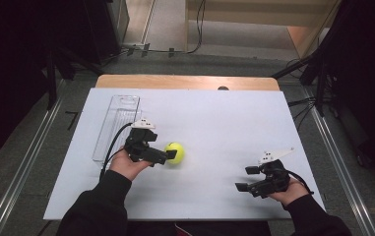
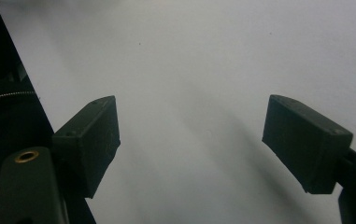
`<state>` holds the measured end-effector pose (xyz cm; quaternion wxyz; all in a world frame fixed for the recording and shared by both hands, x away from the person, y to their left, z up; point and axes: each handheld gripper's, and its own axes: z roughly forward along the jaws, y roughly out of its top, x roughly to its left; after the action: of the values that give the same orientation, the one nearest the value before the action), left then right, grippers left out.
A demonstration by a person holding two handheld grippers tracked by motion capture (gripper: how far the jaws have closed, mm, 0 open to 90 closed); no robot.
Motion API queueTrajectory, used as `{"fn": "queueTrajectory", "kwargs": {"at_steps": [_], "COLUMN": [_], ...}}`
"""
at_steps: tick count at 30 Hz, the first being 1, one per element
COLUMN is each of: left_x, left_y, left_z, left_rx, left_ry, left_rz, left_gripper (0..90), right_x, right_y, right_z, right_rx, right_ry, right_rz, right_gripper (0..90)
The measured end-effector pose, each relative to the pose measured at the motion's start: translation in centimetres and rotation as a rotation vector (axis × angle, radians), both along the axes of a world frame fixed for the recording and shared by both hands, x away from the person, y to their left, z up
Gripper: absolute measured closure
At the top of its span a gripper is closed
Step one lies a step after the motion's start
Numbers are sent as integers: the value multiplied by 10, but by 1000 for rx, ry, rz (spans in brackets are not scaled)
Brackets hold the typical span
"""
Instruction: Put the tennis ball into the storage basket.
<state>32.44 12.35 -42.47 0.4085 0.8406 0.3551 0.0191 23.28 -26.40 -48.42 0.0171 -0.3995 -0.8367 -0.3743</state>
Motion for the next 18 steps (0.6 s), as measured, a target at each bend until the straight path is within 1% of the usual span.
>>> {"fn": "queueTrajectory", "kwargs": {"at_steps": [3,6,10,18], "left_x": [3,5,8,16], "left_y": [-3,-8,-15,-25], "left_z": [0,-1,-3,-4], "left_rx": [7,31,47,43], "left_ry": [-2,-8,-10,-10], "left_rz": [0,-7,-9,-3], "left_gripper": [0,0,0,0], "right_x": [0,0,0,0], "right_y": [0,0,-1,-1], "right_z": [0,0,0,0], "right_rx": [0,-2,0,2], "right_ry": [-1,1,1,1], "right_rz": [0,-1,-2,-3], "right_gripper": [170,169,169,170]}}
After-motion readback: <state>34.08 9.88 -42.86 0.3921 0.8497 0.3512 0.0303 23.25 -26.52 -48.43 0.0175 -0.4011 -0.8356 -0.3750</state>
